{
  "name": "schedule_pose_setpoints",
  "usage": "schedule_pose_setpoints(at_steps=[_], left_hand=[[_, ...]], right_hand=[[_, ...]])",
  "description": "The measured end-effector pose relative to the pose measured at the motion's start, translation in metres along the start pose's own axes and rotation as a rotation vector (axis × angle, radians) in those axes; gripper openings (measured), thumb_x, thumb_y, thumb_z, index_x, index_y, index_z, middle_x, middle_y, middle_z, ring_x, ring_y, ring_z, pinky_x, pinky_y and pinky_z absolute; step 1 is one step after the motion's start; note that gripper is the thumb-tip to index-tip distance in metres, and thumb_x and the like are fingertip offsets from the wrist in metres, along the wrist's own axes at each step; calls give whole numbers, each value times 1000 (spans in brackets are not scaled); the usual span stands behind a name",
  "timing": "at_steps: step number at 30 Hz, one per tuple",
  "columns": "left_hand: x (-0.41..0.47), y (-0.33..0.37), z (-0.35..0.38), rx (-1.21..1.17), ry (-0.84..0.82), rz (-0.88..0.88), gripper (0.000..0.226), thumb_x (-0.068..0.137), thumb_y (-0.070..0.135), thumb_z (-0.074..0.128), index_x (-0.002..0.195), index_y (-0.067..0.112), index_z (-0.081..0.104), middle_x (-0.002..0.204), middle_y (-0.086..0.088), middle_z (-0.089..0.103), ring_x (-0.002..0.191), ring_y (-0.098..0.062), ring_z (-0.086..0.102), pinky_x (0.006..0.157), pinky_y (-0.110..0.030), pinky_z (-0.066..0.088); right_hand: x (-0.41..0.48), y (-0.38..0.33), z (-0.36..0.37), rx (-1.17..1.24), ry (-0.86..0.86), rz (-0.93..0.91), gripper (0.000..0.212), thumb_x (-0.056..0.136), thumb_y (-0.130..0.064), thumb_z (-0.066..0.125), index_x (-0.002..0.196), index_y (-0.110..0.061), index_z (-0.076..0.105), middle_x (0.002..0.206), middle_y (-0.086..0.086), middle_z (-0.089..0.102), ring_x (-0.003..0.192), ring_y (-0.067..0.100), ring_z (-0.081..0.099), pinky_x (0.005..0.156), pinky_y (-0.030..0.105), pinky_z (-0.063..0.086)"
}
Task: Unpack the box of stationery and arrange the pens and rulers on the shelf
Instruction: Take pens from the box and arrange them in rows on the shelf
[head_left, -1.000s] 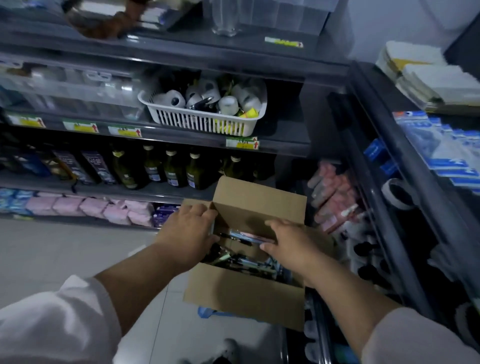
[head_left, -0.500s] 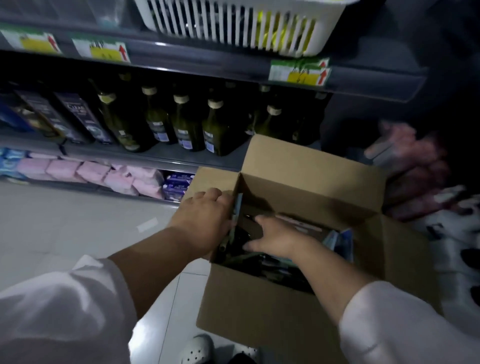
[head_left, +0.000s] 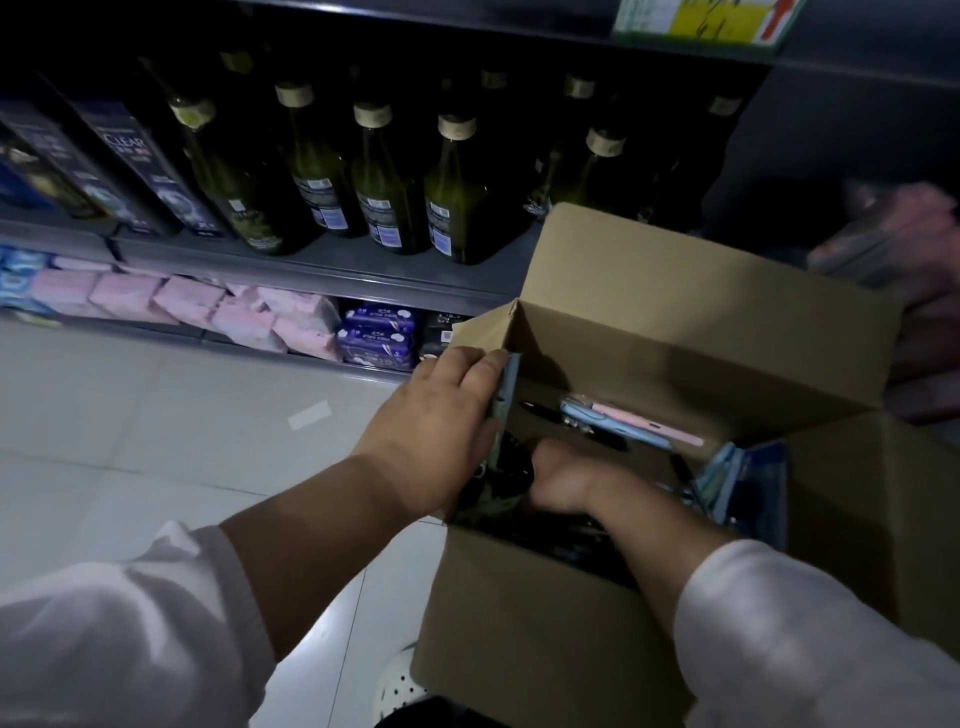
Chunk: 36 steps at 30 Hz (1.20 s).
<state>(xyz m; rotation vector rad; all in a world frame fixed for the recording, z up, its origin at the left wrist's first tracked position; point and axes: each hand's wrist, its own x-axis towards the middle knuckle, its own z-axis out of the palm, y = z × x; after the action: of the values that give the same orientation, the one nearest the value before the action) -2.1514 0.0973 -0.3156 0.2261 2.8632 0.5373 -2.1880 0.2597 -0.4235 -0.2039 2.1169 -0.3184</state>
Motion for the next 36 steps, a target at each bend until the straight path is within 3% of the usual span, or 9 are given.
schedule_pose_setpoints(at_steps=[4,8,12,15,22,24,27,31,36], left_hand=[[-1,1,-1,-13,10,0,63,96,35,45,151,24,16,148,-1,27,130,-22,32,104,-30,32],[-1,2,-1,-11,4,-10,63,96,36,44,151,25,15,148,0,27,130,-21,32,105,-29,32],[0,3,-2,1,-10,-25,63,95,38,45,150,24,17,147,-2,29,129,-23,34,106,-32,32],[-1,5,-5,12,-19,-41,65,94,37,48,150,23,19,146,-4,30,128,-25,35,105,-35,34],[-4,42,-34,28,76,-33,66,91,38,54,147,15,29,144,-9,37,132,-27,32,110,-36,23],[-8,60,-48,-65,75,-44,62,92,39,54,145,15,33,140,-8,41,129,-26,37,108,-35,28],[-15,87,-66,-352,-29,-109,49,91,38,56,134,18,43,127,-5,52,116,-23,50,97,-31,41],[-28,126,-90,-821,-289,-243,63,86,56,54,139,23,40,128,0,57,114,-18,56,100,-38,44],[-46,173,-130,-1101,-503,-296,40,91,44,57,128,28,52,121,5,62,112,-15,58,97,-36,45]], right_hand=[[-5,5,-2,34,10,-54,29,74,-32,70,100,-23,61,107,5,66,90,18,62,82,26,51],[-17,23,-9,55,24,-64,48,80,-19,65,126,-18,53,124,5,56,104,20,57,81,19,39],[-35,42,-19,205,68,-85,37,78,-15,64,113,-24,59,106,1,64,93,16,62,79,23,48],[-53,49,-30,319,152,-96,35,80,-24,64,113,-32,54,101,-4,65,90,11,63,79,24,49],[-114,36,-74,709,240,-215,27,79,-20,68,103,-30,60,91,10,70,78,17,65,82,39,52],[-136,29,-89,807,259,-235,32,75,-20,68,103,-30,59,98,13,71,80,21,68,80,42,54],[-168,20,-109,1005,297,-252,31,86,-5,63,111,-21,56,99,10,71,76,19,68,63,31,55],[-216,4,-129,1301,336,-274,21,91,0,55,109,-11,54,90,6,70,74,20,66,50,28,52],[-270,-17,-143,1528,386,-330,13,93,-1,53,98,-13,56,87,6,71,71,21,67,61,36,54]])
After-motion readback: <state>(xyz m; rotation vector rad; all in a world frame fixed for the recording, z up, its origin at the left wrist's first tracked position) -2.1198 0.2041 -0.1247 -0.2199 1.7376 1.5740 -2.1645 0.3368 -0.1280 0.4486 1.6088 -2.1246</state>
